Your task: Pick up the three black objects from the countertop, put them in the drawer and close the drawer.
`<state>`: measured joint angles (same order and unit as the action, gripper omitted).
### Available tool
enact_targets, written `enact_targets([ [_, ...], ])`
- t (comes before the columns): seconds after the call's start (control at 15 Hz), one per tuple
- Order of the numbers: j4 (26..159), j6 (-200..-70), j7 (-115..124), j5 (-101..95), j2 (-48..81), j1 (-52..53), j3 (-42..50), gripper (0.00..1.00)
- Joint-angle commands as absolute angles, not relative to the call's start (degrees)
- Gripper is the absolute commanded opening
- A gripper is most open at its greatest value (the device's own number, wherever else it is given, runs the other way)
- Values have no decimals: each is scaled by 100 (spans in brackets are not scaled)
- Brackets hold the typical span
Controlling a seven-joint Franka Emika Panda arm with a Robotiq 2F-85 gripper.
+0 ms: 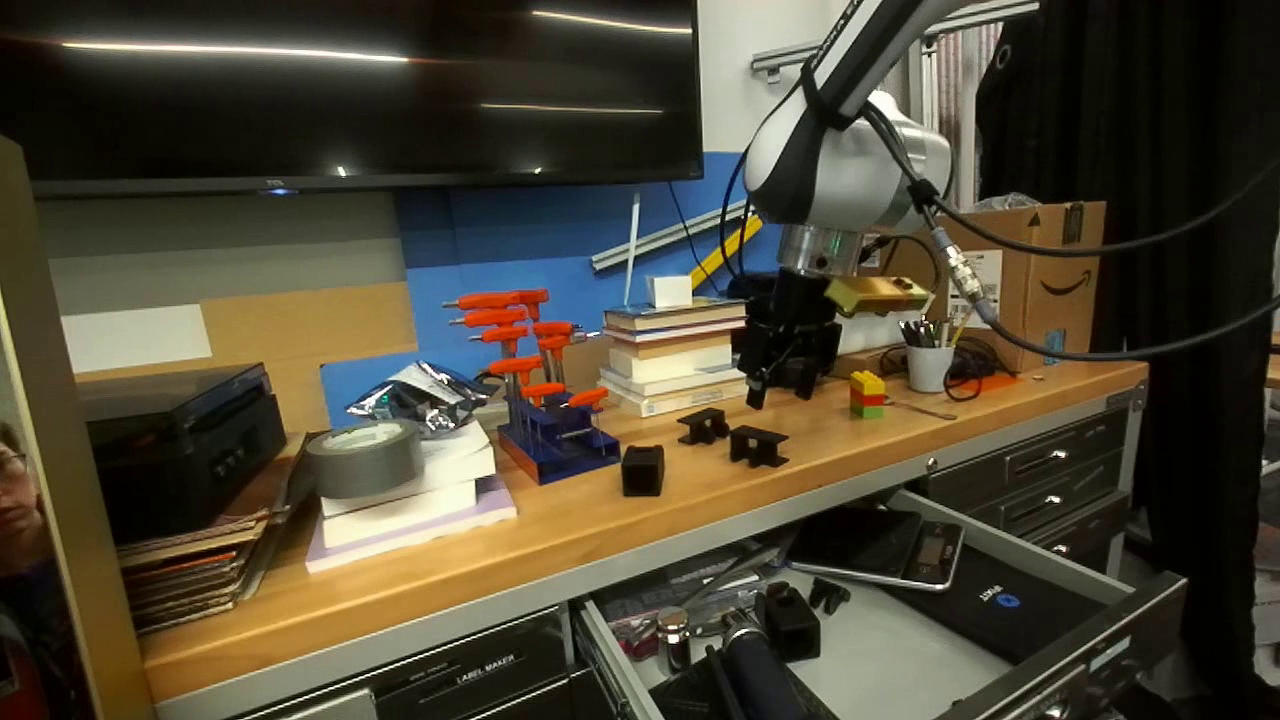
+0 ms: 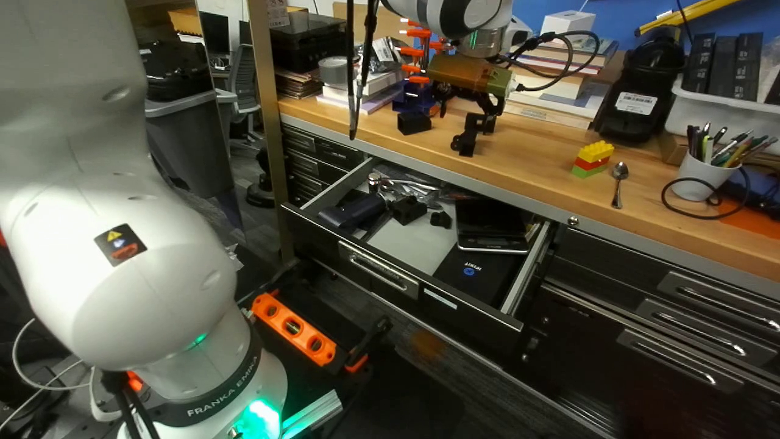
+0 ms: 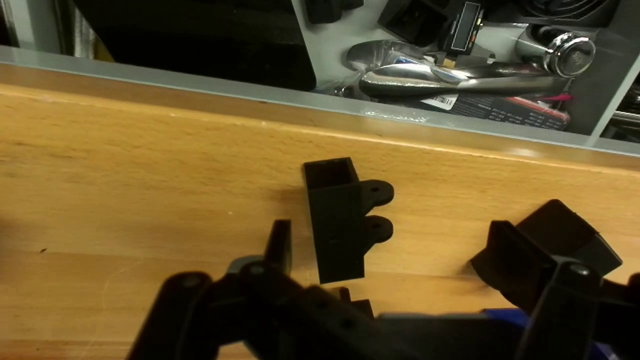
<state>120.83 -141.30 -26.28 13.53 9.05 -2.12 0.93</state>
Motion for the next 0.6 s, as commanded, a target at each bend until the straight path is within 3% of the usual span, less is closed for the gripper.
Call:
enact_targets([
  [0.0,11417,-13972,-3073,1675,1507,-453,-93,100],
  [0.53,10247,-13386,-2961,1435,2543,-832,-250,100],
])
